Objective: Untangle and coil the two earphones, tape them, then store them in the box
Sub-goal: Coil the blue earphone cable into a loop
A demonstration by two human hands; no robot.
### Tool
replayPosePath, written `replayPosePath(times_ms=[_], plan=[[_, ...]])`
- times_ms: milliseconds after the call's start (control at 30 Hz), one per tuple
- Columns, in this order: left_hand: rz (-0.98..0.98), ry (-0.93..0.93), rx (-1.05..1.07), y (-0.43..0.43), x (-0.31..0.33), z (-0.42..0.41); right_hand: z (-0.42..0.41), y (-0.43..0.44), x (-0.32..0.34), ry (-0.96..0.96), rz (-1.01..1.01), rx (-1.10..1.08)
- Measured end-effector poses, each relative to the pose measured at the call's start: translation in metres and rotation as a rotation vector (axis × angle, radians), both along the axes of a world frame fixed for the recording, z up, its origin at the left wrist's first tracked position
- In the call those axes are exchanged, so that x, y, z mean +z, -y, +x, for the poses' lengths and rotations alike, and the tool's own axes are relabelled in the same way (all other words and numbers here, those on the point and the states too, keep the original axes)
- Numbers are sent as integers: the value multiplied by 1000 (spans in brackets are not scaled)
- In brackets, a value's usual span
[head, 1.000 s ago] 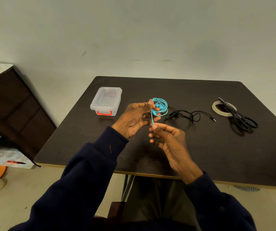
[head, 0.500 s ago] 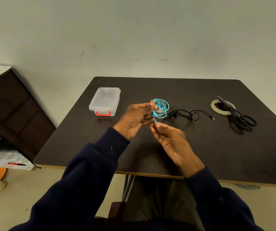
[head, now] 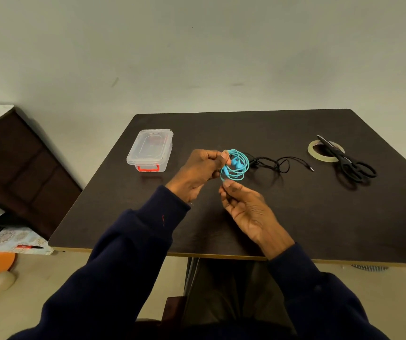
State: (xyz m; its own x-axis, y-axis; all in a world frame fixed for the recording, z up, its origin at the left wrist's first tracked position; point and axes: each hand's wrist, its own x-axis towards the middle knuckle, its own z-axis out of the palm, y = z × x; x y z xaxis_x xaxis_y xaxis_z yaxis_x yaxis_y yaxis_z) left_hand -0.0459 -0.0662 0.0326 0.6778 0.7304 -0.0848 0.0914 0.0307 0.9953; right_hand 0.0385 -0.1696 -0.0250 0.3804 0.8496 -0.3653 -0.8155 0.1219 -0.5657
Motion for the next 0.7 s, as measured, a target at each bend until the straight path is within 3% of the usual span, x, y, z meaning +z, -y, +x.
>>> replayPosePath(times_ms=[200,533,700], plan=[[275,-76,18,0,-6,3,5,-9,6,-127,40,-129],[332,-130,109,-2,-13,3,3,-2,6,-161,84,-106],[331,-152,105,-5,-15,3,7,-4,9,3,64,-57]])
